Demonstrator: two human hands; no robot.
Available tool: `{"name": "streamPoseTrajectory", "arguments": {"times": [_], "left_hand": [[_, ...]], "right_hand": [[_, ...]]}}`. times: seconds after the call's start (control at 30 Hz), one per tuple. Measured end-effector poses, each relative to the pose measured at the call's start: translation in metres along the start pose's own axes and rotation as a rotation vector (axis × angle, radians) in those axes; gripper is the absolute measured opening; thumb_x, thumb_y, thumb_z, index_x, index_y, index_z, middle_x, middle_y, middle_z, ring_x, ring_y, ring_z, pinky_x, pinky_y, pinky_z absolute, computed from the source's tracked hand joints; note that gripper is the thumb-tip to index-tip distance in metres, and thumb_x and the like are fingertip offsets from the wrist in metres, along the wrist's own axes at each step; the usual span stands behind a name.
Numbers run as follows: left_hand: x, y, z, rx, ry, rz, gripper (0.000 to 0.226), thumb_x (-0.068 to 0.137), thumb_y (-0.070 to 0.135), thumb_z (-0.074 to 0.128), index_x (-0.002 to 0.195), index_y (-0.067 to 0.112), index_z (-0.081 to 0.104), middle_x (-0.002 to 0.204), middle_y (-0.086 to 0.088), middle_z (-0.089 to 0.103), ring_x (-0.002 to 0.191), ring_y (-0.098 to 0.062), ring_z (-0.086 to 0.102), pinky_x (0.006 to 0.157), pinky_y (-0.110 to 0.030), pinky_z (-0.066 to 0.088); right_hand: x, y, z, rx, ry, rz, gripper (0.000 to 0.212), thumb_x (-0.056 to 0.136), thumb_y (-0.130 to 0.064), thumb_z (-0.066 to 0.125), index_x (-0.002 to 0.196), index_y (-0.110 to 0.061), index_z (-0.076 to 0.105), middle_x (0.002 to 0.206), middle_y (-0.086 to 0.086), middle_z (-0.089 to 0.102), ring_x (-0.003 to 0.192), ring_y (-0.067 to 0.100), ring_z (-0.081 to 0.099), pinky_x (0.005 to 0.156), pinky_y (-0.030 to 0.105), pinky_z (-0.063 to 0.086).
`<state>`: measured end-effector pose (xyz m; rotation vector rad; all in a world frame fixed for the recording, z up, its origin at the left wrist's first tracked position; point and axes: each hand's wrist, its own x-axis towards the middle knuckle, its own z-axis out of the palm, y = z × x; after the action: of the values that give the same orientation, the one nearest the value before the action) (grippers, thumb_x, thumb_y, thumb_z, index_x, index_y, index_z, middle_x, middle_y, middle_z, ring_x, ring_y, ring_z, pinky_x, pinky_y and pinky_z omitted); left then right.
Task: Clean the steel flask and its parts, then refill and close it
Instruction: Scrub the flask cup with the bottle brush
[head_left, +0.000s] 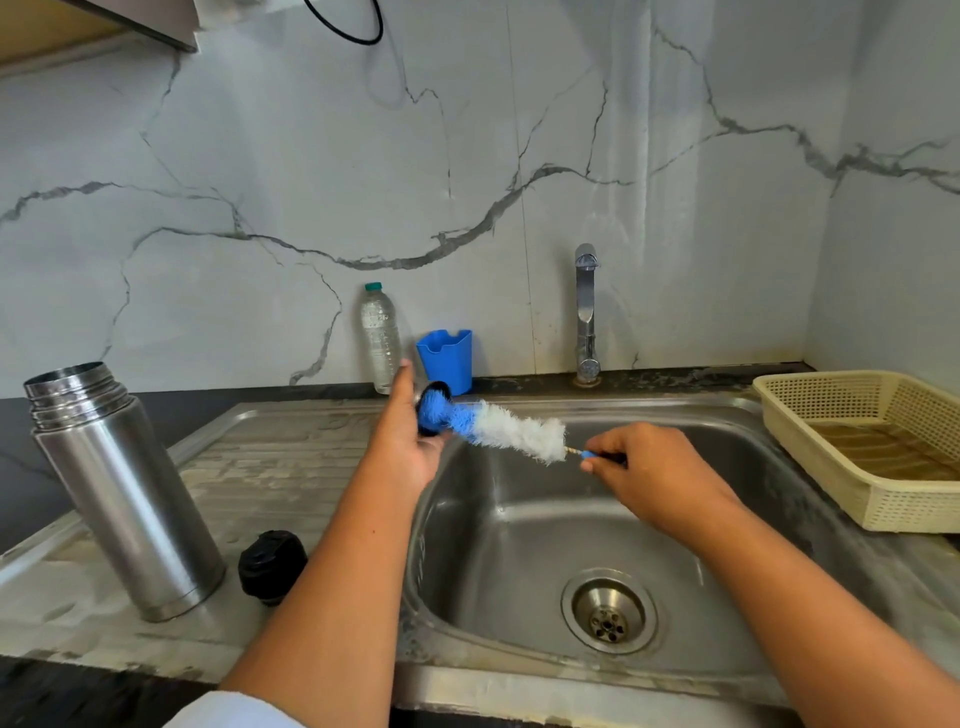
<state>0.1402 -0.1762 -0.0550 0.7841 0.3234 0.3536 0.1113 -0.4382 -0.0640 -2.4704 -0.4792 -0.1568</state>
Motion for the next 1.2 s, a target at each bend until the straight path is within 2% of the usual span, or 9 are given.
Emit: {"name": "streamPoseTrajectory", "arguments": {"times": [0.17, 0.3, 0.47, 0.57, 0.7, 0.83, 0.97, 1.1, 1.2], "left_hand": [[-0.003, 0.005, 0.005, 0.018, 0.019, -0.032, 0.074, 0.089, 0.058, 0.066, 0.145, 0.015, 0.045, 0.135, -0.022, 0.059, 0.116, -0.037, 0.064, 0.083, -0.049, 0.057], [-0.003, -0.006, 0.003, 0.122, -0.029, -0.048, 0.064, 0.085, 0.063, 0.066, 0.125, 0.013, 0.058, 0.125, -0.023, 0.069, 0.106, -0.036, 0.072, 0.089, -0.05, 0.061], [0.001, -0.003, 0.002, 0.109, -0.04, -0.038, 0.062, 0.084, 0.062, 0.067, 0.121, 0.013, 0.057, 0.122, -0.022, 0.071, 0.103, -0.034, 0.074, 0.082, -0.048, 0.063], [-0.006, -0.01, 0.007, 0.163, -0.019, -0.068, 0.066, 0.087, 0.059, 0.068, 0.13, 0.011, 0.056, 0.123, -0.022, 0.07, 0.101, -0.031, 0.073, 0.072, -0.042, 0.063], [-0.008, -0.002, 0.008, 0.086, 0.012, -0.05, 0.056, 0.093, 0.057, 0.062, 0.129, 0.015, 0.054, 0.112, -0.021, 0.07, 0.07, -0.029, 0.077, 0.052, -0.04, 0.061], [-0.009, -0.013, 0.008, 0.205, 0.023, -0.07, 0.053, 0.089, 0.061, 0.064, 0.111, 0.013, 0.059, 0.108, -0.019, 0.073, 0.093, -0.03, 0.075, 0.089, -0.046, 0.062], [-0.001, -0.006, 0.005, 0.126, 0.064, -0.044, 0.057, 0.088, 0.062, 0.065, 0.118, 0.013, 0.056, 0.106, -0.018, 0.072, 0.085, -0.027, 0.075, 0.073, -0.039, 0.063], [-0.005, -0.017, 0.008, 0.185, 0.022, -0.097, 0.057, 0.089, 0.06, 0.065, 0.117, 0.01, 0.06, 0.11, -0.021, 0.072, 0.102, -0.033, 0.073, 0.098, -0.048, 0.058], [-0.004, -0.01, 0.007, 0.104, 0.056, -0.071, 0.069, 0.089, 0.062, 0.065, 0.132, 0.008, 0.056, 0.111, -0.021, 0.071, 0.097, -0.032, 0.074, 0.091, -0.046, 0.061]], "right_hand": [[0.002, 0.004, -0.009, -0.015, 0.081, 0.035, 0.021, 0.099, -0.032, 0.064, 0.118, -0.028, 0.074, 0.092, -0.005, 0.071, 0.076, 0.01, 0.064, 0.078, 0.029, 0.058], [0.003, -0.003, -0.006, -0.12, 0.131, 0.003, 0.018, 0.097, -0.028, 0.067, 0.113, -0.027, 0.076, 0.092, -0.003, 0.069, 0.079, 0.013, 0.064, 0.081, 0.034, 0.059], [-0.001, -0.001, -0.014, -0.183, 0.32, -0.042, 0.019, 0.096, -0.027, 0.07, 0.113, -0.026, 0.077, 0.099, -0.002, 0.062, 0.087, 0.016, 0.057, 0.079, 0.034, 0.054], [-0.002, -0.002, -0.01, -0.275, 0.423, -0.098, 0.018, 0.093, -0.024, 0.072, 0.11, -0.025, 0.078, 0.095, -0.003, 0.061, 0.09, 0.017, 0.053, 0.078, 0.034, 0.051], [-0.001, 0.003, -0.016, -0.266, 0.582, -0.116, 0.019, 0.081, -0.015, 0.084, 0.098, -0.02, 0.081, 0.084, -0.001, 0.066, 0.085, 0.02, 0.054, 0.076, 0.039, 0.05], [0.002, -0.003, -0.008, -0.365, 0.602, -0.141, 0.021, 0.073, -0.01, 0.088, 0.09, -0.02, 0.081, 0.082, 0.001, 0.068, 0.082, 0.028, 0.059, 0.073, 0.042, 0.048], [0.003, 0.006, -0.015, -0.35, 0.663, -0.141, 0.022, 0.071, -0.01, 0.089, 0.09, -0.019, 0.081, 0.08, 0.0, 0.068, 0.079, 0.027, 0.058, 0.071, 0.041, 0.047], [0.002, 0.0, -0.008, -0.377, 0.658, -0.179, 0.02, 0.073, -0.01, 0.088, 0.09, -0.019, 0.081, 0.081, 0.0, 0.068, 0.08, 0.027, 0.059, 0.071, 0.042, 0.048], [0.002, 0.006, -0.014, -0.359, 0.696, -0.185, 0.021, 0.072, -0.008, 0.089, 0.089, -0.018, 0.081, 0.078, 0.0, 0.067, 0.076, 0.026, 0.057, 0.069, 0.039, 0.044]]}}
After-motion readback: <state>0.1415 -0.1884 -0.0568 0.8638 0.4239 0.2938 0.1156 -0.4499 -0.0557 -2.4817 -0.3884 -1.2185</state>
